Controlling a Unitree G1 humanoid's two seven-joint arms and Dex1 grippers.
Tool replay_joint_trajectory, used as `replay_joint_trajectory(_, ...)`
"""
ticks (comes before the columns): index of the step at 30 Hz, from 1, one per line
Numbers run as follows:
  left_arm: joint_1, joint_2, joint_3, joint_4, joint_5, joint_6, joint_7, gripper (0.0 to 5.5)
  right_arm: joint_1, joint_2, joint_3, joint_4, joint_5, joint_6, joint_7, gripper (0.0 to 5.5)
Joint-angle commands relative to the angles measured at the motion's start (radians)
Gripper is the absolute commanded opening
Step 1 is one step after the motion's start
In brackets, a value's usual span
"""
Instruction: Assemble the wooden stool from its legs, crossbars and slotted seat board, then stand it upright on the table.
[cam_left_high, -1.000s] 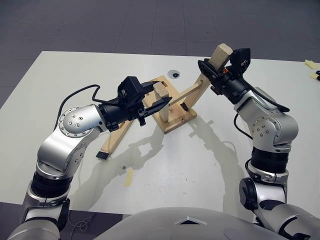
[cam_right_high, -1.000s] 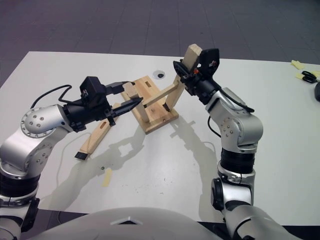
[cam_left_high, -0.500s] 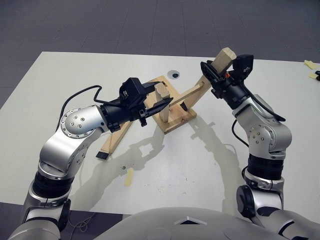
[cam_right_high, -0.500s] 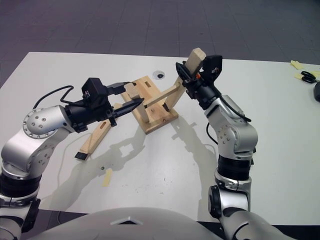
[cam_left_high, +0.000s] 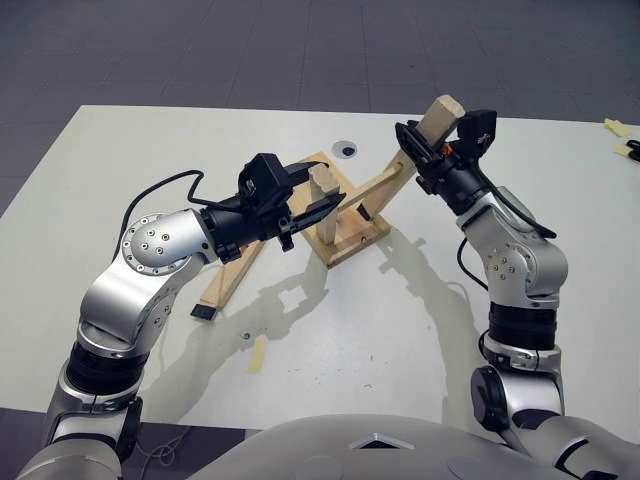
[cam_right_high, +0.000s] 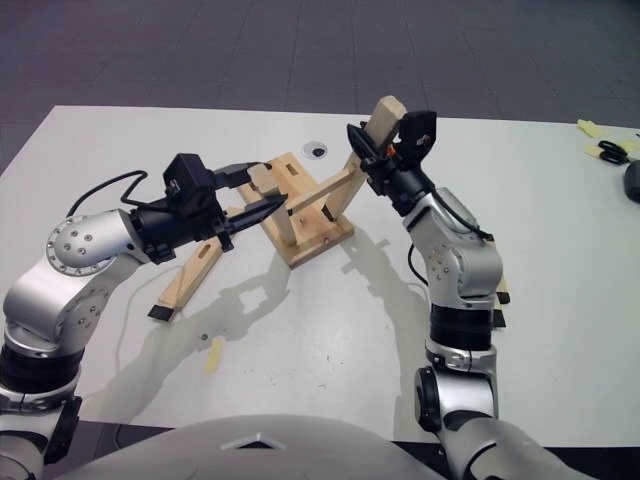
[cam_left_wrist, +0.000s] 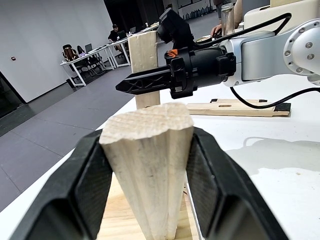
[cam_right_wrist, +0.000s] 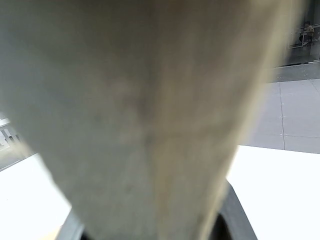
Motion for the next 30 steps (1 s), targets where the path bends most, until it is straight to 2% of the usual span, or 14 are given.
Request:
replay_joint_trajectory(1, 0.045, 0.018, -0.095, 0.039, 0.043, 0.071, -0.03, 2.03, 0.01, -0.036, 0.221, 0.026, 0.016, 0.208, 0.119, 1.02)
replay_joint_trajectory(8, 0.06, 0.015, -0.089, 0.027, 0.047, 0.075, -0.014, 2.03, -0.061, -0.154, 0.353, -0.001, 0.013, 0.338, 0.162, 1.02)
replay_joint_trajectory(11, 0.059, 0.006, -0.095, 0.029, 0.056, 0.073, -0.008, 2.03, -0.085, -0.159, 0.362, 0.016, 0.032, 0.402, 0.134, 1.02)
replay_joint_trajectory(15, 0.067, -0.003, -0.099, 0.022, 0.061, 0.073, 0.0, 2.03, -0.02, -0.188, 0.378, 0.033, 0.047, 0.503, 0.09, 1.02)
replay_joint_trajectory(20, 0.086, -0.006, -0.108, 0.009, 0.069, 0.076, 0.012, 2.03, 0.038, -0.24, 0.401, -0.008, 0.056, 0.512, 0.09, 1.02)
replay_joint_trajectory(24, 0.089, -0.007, -0.116, -0.001, 0.067, 0.081, 0.016, 2.03, 0.098, -0.337, 0.505, -0.047, -0.005, 0.433, 0.134, 1.02)
replay_joint_trajectory(25, 0.089, -0.007, -0.116, -0.003, 0.067, 0.082, 0.017, 2.03, 0.11, -0.334, 0.491, -0.04, 0.011, 0.455, 0.119, 1.03)
replay_joint_trajectory(28, 0.089, -0.007, -0.121, -0.007, 0.069, 0.084, 0.017, 2.03, 0.127, -0.236, 0.33, 0.007, 0.129, 0.63, -0.002, 1.03)
replay_joint_trajectory(30, 0.091, -0.006, -0.125, -0.01, 0.068, 0.085, 0.016, 2.03, 0.134, -0.232, 0.285, 0.017, 0.156, 0.665, -0.043, 1.03)
